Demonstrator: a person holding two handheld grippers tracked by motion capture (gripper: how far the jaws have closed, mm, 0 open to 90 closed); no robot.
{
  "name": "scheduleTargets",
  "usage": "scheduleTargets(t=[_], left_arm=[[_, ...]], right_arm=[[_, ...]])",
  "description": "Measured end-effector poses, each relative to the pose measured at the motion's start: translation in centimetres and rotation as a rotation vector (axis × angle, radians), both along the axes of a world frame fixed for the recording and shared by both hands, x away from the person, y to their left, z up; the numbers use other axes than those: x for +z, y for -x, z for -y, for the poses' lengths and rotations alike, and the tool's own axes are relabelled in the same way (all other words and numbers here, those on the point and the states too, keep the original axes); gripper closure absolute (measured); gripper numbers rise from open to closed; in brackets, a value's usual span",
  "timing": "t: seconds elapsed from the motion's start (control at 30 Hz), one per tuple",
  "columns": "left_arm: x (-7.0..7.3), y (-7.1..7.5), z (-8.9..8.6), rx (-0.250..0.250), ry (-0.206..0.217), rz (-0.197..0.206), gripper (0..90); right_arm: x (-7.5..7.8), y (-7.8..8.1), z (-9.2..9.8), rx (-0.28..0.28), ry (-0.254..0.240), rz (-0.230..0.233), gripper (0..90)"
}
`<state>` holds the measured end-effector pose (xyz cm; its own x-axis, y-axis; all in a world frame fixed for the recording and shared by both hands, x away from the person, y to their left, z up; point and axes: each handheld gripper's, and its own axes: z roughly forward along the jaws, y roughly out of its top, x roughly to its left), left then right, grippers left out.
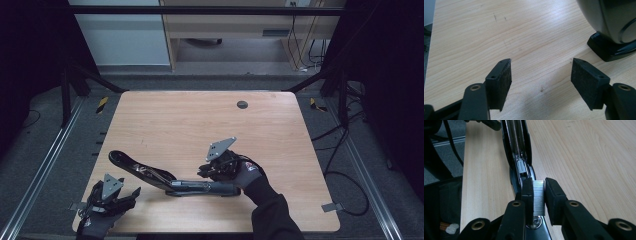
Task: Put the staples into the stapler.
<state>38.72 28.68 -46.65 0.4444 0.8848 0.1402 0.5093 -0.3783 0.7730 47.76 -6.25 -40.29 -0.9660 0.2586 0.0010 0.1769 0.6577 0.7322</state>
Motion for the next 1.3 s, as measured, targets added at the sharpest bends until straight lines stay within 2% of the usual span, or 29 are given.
scheduleTargets(t=[1.3], left_arm=[[-0.1, 0.0, 0.1, -0.006, -0.005, -0.007, 32.4]], right_arm=[[-2.0, -0.8, -1.2, 0.064, 0.043, -0.029, 78.2]])
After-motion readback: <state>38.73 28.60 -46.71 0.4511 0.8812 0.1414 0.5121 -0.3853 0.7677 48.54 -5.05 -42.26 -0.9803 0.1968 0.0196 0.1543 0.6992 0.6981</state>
